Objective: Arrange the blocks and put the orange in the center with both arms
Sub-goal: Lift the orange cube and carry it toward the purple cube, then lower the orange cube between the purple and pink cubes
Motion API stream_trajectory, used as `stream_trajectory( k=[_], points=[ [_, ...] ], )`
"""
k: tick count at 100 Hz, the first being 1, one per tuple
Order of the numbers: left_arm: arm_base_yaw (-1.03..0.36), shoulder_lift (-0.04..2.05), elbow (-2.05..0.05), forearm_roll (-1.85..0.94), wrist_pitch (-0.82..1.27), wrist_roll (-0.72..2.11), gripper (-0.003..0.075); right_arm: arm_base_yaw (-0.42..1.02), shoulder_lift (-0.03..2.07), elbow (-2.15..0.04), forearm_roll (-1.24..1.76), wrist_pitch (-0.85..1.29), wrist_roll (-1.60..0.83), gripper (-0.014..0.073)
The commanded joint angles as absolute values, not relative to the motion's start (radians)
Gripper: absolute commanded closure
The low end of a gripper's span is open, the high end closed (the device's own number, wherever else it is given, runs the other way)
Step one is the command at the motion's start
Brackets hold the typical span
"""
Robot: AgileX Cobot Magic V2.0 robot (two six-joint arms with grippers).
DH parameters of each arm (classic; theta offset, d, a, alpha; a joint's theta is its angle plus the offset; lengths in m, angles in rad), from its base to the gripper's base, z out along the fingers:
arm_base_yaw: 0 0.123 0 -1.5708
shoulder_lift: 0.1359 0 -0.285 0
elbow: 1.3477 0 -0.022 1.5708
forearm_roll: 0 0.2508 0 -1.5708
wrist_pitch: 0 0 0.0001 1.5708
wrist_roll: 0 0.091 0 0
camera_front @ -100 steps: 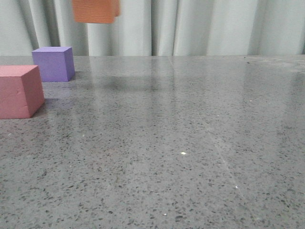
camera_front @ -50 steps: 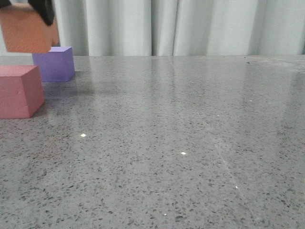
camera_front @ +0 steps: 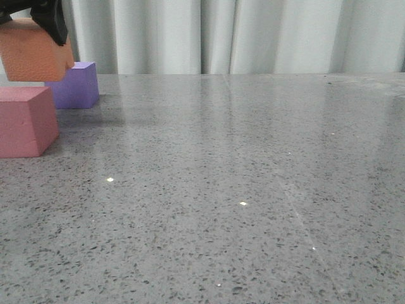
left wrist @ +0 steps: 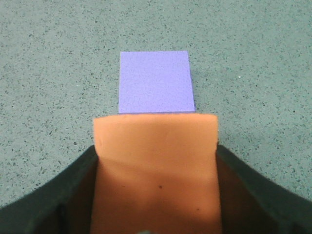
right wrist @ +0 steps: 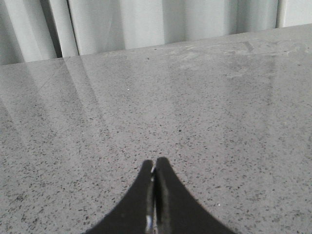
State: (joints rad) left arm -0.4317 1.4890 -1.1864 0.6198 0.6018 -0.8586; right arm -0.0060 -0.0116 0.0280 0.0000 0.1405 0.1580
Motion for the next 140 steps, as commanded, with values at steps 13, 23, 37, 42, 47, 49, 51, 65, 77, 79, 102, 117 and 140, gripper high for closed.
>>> stream_trajectory(
  k=[13, 23, 37, 42, 47, 49, 51, 65, 77, 79, 102, 117, 140],
  points=[
    [-0.425, 1.454, -1.186, 0.636, 0.538, -0.869, 0.0463, -0.014, -0.033, 0.014, 0.0, 0.059, 0.153, 0.0661],
    [-0.417, 1.454, -1.18, 0.636, 0.513, -0.869, 0.0463, -0.014, -0.033, 0.014, 0.0, 0.059, 0.153, 0.0661],
    [-0.405, 1.454, -1.174, 0.629, 0.509, -0.869, 0.0463, -0.014, -0.033, 0.014, 0.0, 0.059, 0.153, 0.0661],
    [-0.403, 1.454, -1.173, 0.628, 0.505, -0.869, 0.0463, -0.014, -0.033, 0.014, 0.0, 0.059, 0.153, 0.0661],
    [-0.403, 1.454, -1.173, 0.628, 0.498, -0.869, 0.0463, -0.014, -0.033, 0.014, 0.0, 0.059, 0.153, 0.0661],
    [-0.403, 1.454, -1.173, 0.628, 0.495, -0.869, 0.0463, -0.014, -0.033, 0.014, 0.0, 0.059, 0.153, 0.0661],
    [-0.403, 1.454, -1.173, 0.628, 0.491, -0.869, 0.0463, -0.014, -0.033, 0.014, 0.0, 0.059, 0.153, 0.0661],
    [-0.403, 1.455, -1.173, 0.628, 0.477, -0.869, 0.0463, -0.014, -0.033, 0.014, 0.0, 0.059, 0.153, 0.0661],
    [-0.403, 1.475, -1.173, 0.626, 0.477, -0.869, 0.0463, -0.014, -0.033, 0.014, 0.0, 0.059, 0.153, 0.0661],
    [-0.403, 1.483, -1.173, 0.625, 0.478, -0.869, 0.0463, -0.014, -0.033, 0.014, 0.0, 0.059, 0.153, 0.0661],
    [-0.403, 1.535, -1.173, 0.612, 0.472, -0.869, 0.0463, -0.014, -0.033, 0.014, 0.0, 0.059, 0.153, 0.0661],
    [-0.403, 1.544, -1.173, 0.612, 0.463, -0.869, 0.0463, -0.014, -0.033, 0.014, 0.0, 0.059, 0.153, 0.0661],
    [-0.403, 1.554, -1.173, 0.612, 0.449, -0.869, 0.0462, -0.014, -0.033, 0.014, 0.0, 0.059, 0.153, 0.0661]
  ],
)
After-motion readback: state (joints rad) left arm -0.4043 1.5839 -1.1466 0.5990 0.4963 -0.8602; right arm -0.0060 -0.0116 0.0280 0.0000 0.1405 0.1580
